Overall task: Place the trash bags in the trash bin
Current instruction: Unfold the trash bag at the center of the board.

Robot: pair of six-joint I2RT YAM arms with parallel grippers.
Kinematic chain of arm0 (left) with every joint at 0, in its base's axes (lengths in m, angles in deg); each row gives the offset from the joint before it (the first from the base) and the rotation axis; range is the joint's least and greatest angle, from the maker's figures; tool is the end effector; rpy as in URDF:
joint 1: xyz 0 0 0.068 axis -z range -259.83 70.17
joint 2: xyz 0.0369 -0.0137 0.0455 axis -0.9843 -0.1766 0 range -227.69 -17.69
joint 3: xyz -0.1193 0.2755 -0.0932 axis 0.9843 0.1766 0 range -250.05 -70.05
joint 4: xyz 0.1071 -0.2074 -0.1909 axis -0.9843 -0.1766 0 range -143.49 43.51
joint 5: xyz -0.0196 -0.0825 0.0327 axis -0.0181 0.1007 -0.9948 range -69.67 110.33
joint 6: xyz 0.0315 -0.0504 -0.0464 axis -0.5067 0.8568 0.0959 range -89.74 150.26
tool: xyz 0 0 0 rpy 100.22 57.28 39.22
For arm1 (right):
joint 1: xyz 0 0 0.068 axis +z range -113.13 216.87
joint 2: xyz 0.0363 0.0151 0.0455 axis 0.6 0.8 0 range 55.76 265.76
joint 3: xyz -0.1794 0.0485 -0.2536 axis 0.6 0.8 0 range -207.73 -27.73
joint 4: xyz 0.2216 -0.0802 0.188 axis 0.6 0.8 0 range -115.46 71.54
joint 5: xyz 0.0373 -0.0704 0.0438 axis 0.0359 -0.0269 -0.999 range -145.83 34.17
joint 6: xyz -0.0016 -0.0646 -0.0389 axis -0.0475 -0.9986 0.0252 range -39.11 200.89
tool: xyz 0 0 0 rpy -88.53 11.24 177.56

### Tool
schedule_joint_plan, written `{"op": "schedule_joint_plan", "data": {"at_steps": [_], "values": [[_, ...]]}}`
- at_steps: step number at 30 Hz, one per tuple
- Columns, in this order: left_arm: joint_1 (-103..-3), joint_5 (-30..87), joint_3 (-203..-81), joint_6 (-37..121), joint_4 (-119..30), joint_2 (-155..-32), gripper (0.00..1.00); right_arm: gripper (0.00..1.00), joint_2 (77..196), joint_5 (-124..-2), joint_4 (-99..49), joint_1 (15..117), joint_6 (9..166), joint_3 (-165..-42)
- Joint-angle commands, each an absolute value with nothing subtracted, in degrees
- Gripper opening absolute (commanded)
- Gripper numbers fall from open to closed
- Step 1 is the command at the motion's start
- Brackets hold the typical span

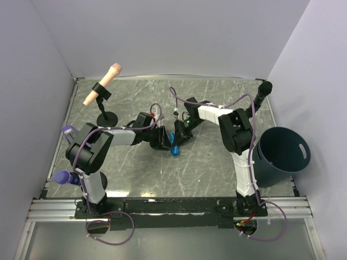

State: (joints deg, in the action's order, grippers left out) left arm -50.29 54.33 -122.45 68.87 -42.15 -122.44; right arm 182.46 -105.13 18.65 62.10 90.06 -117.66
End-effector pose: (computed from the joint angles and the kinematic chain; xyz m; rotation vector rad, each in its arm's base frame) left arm 0.3357 -0.2310 0.1251 0.0981 2.6086 -1.2142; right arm 0.4207 0.2514 0.1215 0.4841 -2.7114 -1.2716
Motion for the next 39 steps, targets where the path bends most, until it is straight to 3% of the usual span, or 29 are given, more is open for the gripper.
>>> {"op": "schedule_joint_plan", "data": {"at_steps": [1,3,6,9,28,39], "values": [[-49.51,56.45,-124.98,69.11,-40.16,-124.12,0.35,0.0,180.92,-108.04,17.87,61.57,91.43,-118.08],[-49.33,56.89,-125.07,69.46,-40.34,-124.13,0.38,0.0,180.92,-107.95,17.78,61.31,91.43,-118.17],[-49.42,56.54,-125.07,69.72,-41.56,-123.43,0.5,0.0,180.92,-107.69,17.95,60.69,91.17,-118.08],[-49.42,58.2,-124.29,69.72,-41.66,-122.46,0.52,0.0,180.74,-107.51,18.04,60.25,91.08,-117.99],[-49.5,60.5,-123.75,70.78,-40.16,-124.12,0.29,0.0,180.66,-108.04,17.87,59.02,90.29,-118.43],[-49.42,59.52,-126.3,70.77,-40.08,-126.85,0.28,0.0,180.48,-109.79,17.16,59.02,90.82,-118.34]]}}
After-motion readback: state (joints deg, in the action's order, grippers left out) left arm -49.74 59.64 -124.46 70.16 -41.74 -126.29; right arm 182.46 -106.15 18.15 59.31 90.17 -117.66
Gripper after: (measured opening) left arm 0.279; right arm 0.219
